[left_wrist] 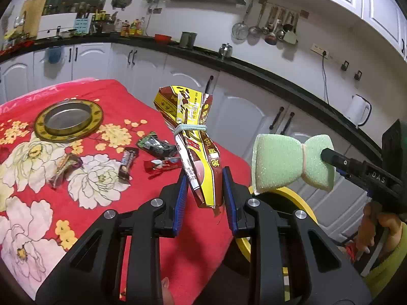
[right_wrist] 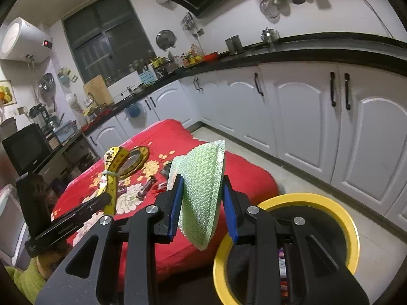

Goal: Collect trash
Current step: 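Carry the yellow wrapper and green sponge over the yellow bin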

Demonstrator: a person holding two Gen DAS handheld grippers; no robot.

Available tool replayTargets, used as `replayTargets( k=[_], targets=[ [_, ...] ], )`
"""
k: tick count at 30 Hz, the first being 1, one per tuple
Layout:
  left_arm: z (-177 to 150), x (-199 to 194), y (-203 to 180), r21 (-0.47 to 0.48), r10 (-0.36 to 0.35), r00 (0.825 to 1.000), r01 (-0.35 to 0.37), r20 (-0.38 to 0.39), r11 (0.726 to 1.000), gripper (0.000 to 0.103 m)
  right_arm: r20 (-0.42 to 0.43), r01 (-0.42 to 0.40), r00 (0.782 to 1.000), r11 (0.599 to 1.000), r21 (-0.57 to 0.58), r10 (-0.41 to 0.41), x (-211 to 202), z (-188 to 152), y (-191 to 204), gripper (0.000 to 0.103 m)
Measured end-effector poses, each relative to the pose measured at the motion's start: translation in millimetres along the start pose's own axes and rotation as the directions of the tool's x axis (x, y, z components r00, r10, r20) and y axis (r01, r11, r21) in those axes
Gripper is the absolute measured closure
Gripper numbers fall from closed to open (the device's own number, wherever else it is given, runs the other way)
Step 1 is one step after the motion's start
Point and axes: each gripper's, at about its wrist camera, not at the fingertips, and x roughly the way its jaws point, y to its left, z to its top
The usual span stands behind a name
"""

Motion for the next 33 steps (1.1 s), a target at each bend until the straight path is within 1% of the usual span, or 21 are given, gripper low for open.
replayTargets(
  k=[15, 26, 33],
  targets=[
    [-6, 6, -37, 0.059, -0.049, 0.998, 0.051, -0.039, 0.997, 0.083, 0.051, 0.055, 0.997, 0.997, 0.054, -0.058, -31, -2, -36, 0.074],
    [-9, 15, -58, 0.08, -0.09, 0.994, 0.095, -0.067, 0.992, 0.083, 0.107, 0.11, 0.987, 0.992, 0.066, -0.117, -56, -3, -57, 0.074],
    [-15, 27, -79, 0.111, -0.114, 0.987, 0.126, -0.109, 0.986, 0.083, 0.101, 0.137, 0.984, 0.986, 0.09, -0.145, -65, -10, -76, 0.074]
  ],
)
